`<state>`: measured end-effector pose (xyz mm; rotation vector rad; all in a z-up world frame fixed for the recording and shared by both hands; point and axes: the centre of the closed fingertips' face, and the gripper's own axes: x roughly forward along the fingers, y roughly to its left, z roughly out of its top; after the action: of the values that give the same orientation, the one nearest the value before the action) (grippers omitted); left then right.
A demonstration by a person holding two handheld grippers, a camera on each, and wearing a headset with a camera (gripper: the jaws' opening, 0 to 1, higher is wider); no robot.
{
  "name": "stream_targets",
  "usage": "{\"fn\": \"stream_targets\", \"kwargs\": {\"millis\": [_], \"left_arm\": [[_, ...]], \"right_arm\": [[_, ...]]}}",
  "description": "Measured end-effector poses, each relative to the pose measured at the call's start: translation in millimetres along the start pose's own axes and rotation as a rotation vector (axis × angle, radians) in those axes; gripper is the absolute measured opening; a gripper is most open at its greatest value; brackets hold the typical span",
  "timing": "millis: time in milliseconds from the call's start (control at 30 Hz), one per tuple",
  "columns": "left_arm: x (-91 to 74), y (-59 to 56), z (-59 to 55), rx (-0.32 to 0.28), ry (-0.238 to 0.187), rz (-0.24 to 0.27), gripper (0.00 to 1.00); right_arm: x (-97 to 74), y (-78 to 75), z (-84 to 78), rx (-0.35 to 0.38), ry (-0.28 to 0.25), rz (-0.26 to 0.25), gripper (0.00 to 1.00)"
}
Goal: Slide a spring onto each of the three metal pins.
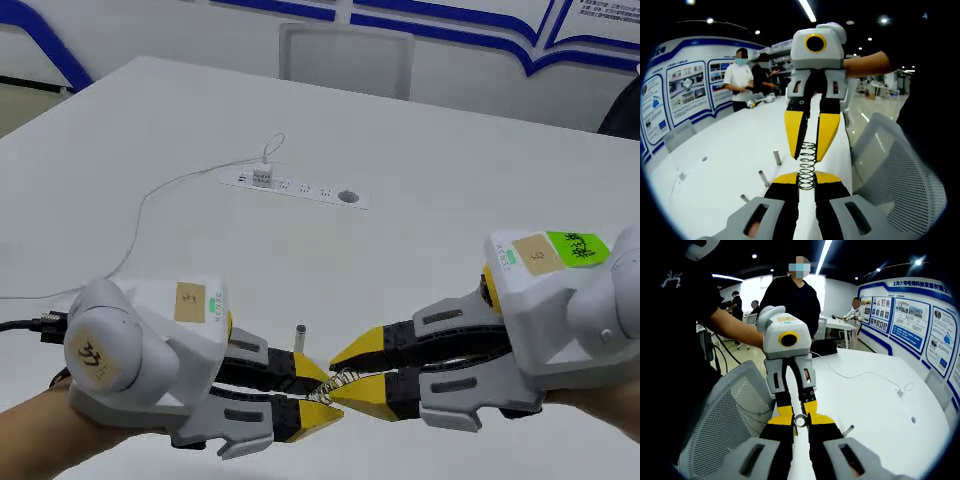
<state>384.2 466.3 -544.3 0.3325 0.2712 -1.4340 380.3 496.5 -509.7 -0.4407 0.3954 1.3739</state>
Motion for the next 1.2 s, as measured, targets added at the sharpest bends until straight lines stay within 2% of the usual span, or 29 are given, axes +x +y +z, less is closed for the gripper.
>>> {"fn": "stream_targets", "kwargs": {"millis": [267,467,733,900,1033,1200], "left_arm": [[1.4,-1.7,1.2,-0.009,-0.005,-0.003,0.10],[2.1,0.1,3.5,-0.021,-0.015,0.005,0.10],[-0.3,6.8,2.8,-0.039,-0.017,0.030,0.12],[-2.8,8.8,4.3,-0.058,-0.032,0.035,0.18],[-5.2,13.4,2.7,-0.067,-0.033,0.055,0.23],[-10.2,23.3,0.9,-0.093,-0.037,0.095,0.36]], "right_arm": [[2.2,0.3,4.7,0.059,-0.047,-0.007,0.11],[2.1,-2.8,7.9,0.077,-0.071,-0.033,0.10],[3.1,-9.3,8.6,0.081,-0.064,-0.067,0.10],[3.3,-15.6,6.6,0.084,-0.051,-0.085,0.10],[0.5,-20.0,8.1,0.093,-0.062,-0.098,0.10],[-3.4,-29.3,6.5,0.101,-0.060,-0.133,0.10]]}}
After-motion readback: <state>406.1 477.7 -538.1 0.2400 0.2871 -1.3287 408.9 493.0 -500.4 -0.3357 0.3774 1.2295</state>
